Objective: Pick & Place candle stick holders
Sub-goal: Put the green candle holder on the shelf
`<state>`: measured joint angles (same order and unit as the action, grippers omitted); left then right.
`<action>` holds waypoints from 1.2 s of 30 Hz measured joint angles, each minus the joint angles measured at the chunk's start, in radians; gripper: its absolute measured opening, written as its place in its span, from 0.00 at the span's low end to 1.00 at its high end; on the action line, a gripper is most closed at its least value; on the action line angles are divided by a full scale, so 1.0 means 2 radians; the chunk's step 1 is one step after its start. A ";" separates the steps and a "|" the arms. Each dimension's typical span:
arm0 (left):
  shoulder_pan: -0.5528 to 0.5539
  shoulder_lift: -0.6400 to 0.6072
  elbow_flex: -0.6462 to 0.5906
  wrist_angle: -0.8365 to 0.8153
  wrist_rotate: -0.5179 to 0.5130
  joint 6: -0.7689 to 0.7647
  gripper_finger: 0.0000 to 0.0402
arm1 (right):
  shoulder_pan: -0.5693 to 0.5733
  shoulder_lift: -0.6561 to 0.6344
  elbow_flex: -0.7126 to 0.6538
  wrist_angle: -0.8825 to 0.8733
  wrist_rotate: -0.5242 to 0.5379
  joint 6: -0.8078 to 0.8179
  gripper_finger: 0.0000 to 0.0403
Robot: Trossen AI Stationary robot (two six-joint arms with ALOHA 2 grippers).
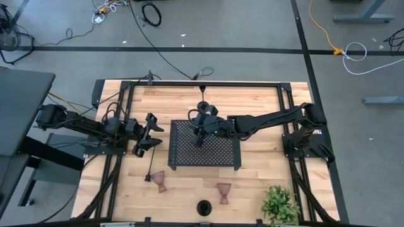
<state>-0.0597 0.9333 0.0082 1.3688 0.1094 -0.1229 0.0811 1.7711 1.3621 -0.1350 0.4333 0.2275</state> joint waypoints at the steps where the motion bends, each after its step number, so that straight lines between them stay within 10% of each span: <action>1: 0.000 0.000 0.000 -0.003 0.000 0.001 0.62 | 0.000 -0.007 0.000 -0.011 -0.002 0.001 0.36; 36: 0.000 0.000 0.000 -0.002 -0.003 0.005 0.62 | -0.021 -0.023 -0.053 -0.009 -0.047 0.052 0.36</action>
<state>-0.0605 0.9333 0.0074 1.3645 0.1034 -0.1127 0.0395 1.7245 1.2564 -0.1534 0.3384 0.3323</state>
